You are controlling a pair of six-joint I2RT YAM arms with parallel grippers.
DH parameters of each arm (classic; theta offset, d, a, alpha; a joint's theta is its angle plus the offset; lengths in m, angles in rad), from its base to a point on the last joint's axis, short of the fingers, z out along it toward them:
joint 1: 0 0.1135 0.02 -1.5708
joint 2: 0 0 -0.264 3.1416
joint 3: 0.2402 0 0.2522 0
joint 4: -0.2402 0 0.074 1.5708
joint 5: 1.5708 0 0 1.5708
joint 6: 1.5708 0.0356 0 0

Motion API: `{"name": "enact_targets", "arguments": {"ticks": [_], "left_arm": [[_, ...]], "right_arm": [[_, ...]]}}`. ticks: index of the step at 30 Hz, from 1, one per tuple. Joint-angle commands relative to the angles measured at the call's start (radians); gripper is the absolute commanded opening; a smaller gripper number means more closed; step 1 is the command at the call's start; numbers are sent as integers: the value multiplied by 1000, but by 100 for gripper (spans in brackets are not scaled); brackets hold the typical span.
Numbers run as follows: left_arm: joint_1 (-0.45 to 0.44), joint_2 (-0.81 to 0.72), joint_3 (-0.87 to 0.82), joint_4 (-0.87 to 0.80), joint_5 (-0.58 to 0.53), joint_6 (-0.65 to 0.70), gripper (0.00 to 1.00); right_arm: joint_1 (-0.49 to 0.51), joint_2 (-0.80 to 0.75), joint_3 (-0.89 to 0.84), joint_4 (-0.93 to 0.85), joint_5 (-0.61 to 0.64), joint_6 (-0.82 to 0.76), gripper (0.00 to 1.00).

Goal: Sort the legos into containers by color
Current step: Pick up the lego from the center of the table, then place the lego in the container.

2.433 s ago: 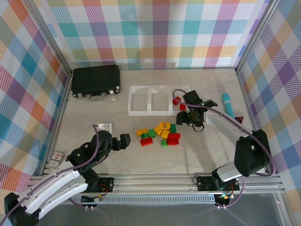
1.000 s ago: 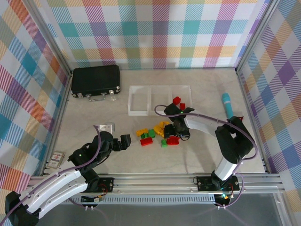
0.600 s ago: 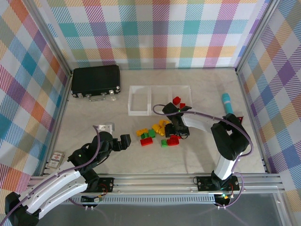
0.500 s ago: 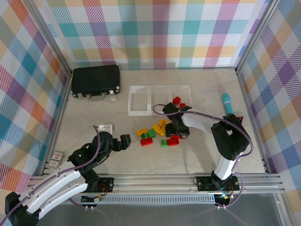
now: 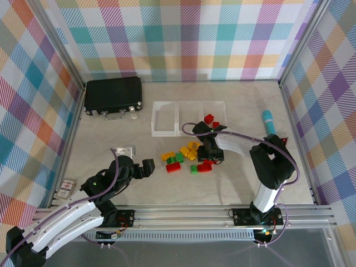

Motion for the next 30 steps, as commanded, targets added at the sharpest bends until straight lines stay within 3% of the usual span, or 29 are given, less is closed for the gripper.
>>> {"name": "enact_targets", "arguments": {"ticks": [1,8,18,24,30], "left_arm": [[-10,-3,-17,-8,-7,-15,100],[-9,-4,-17,-10,-6,-15,100],[-9,18,-11,15,0,-12,100],[-10,60,15,25,8,4,100],[-10,59,29,17,0,13,100]], "right_arm": [[-5,8,-4,-31,30,24,64],[-5,-56,18,-69,58,14,56],[-27,-164,163,-147,144,-73,54],[-140,-86,364,-137,109,-208,53],[-246,96,620,-166,13,-301,52]]}}
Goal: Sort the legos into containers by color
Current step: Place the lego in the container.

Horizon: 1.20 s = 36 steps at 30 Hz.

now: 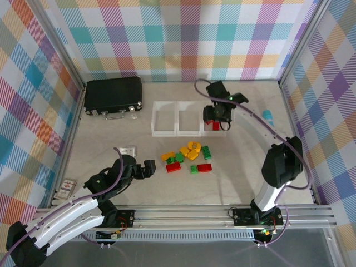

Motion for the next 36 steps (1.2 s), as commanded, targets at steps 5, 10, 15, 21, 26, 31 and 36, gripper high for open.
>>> {"name": "enact_targets", "arguments": {"ticks": [5,10,15,21,26,31,36], "left_arm": [[-10,-8,41,-10,-6,14,100],[-10,-23,41,-29,-7,15,100],[-10,-25,40,-36,-19,26,100],[-10,4,44,-12,-13,31,100],[-10,25,47,5,4,31,100],[-9,13,50,-5,11,29,100],[-10,-2,53,-16,18,30,100]], "right_arm": [[-67,241,240,-63,-72,-114,50],[-83,352,339,-74,-67,-122,49],[-87,403,388,-65,-65,-123,50],[-90,453,423,-53,-36,-141,55],[-92,479,427,-36,-22,-141,62],[-93,458,425,-52,-61,-162,71],[-92,425,426,-92,-61,-179,79]]}}
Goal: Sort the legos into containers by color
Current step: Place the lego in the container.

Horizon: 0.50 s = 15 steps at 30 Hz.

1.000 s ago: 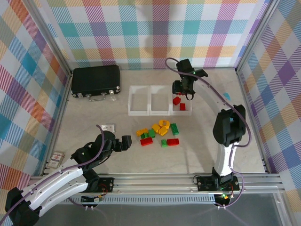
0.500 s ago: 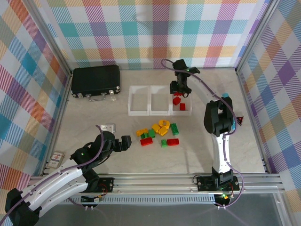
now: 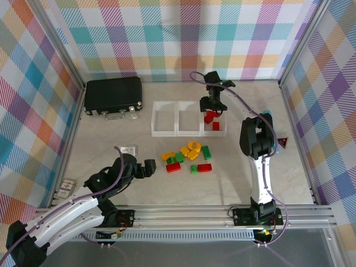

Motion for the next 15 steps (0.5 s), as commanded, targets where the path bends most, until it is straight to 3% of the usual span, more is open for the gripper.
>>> {"name": "enact_targets", "arguments": {"ticks": [1,8,15], "left_arm": [[-10,-13,33,-12,18,18,100],[-10,-60,40,-41,23,12,100],[-10,-112,29,-65,23,0,100]], "right_arm": [[-2,-46,27,-57,-12,-31,80],[4,-172,-57,-73,-30,-6,81],[35,-459,-372,7,-57,84,81]]}}
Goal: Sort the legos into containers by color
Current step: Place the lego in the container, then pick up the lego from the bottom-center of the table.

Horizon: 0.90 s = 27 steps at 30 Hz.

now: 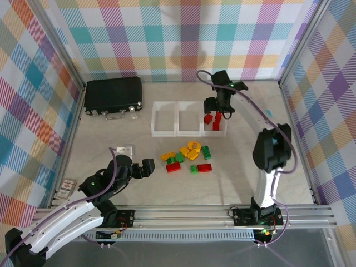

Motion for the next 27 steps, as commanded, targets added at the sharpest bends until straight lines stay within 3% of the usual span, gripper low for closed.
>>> {"name": "enact_targets", "arguments": {"ticks": [1,8,13,20,27], "left_arm": [[-10,-26,13,-31,5,-1,100],[-10,-49,3,-43,-13,0,100],[-10,-35,2,-21,-6,9,100],[-10,-22,-1,5,21,-4,100],[-9,-75,-5,-41,16,-13,100]], "right_arm": [[26,-150,-158,37,-34,77,81],[102,-473,-593,140,-100,260,81],[205,-556,-800,189,-137,371,81],[380,-478,-831,172,-74,465,84],[431,-362,-786,158,-46,491,85]]}}
